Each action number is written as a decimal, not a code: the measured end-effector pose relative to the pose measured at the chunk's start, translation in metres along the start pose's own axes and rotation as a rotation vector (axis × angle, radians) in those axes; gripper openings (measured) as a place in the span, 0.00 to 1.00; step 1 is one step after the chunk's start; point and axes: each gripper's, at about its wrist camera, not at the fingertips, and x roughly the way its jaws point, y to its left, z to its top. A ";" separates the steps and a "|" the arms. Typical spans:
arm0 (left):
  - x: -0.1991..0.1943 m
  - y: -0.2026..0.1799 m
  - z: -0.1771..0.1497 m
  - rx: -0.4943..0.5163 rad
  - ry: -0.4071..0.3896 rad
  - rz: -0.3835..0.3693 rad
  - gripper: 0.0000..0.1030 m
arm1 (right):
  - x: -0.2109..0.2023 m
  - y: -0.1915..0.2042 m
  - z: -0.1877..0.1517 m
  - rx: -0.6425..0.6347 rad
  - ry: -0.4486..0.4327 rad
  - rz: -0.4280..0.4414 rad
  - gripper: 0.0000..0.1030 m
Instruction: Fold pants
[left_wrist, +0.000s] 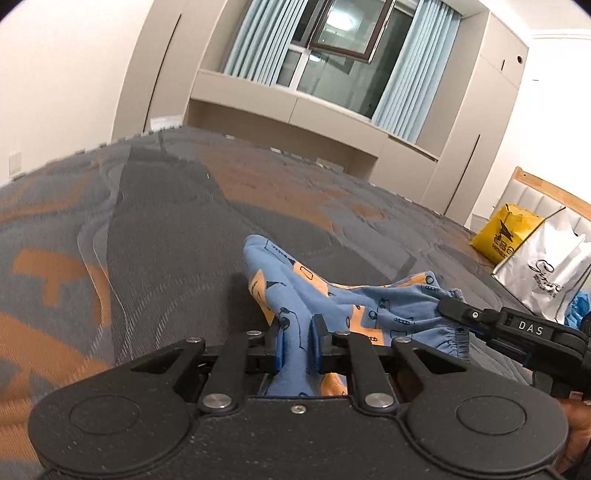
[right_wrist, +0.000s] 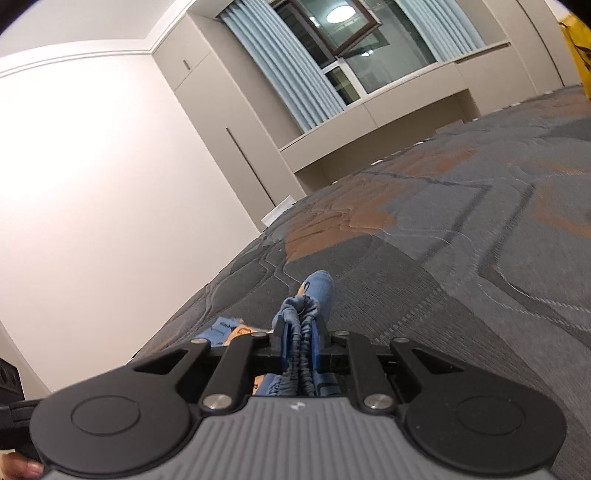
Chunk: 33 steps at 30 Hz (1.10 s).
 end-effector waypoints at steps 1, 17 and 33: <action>0.001 0.003 0.004 0.002 -0.010 0.004 0.15 | 0.004 0.003 0.002 -0.007 0.001 0.003 0.13; 0.076 0.077 0.086 -0.043 -0.120 0.143 0.15 | 0.169 0.039 0.068 -0.120 0.020 0.060 0.13; 0.103 0.108 0.075 -0.125 -0.029 0.198 0.19 | 0.213 0.012 0.046 -0.070 0.120 0.029 0.22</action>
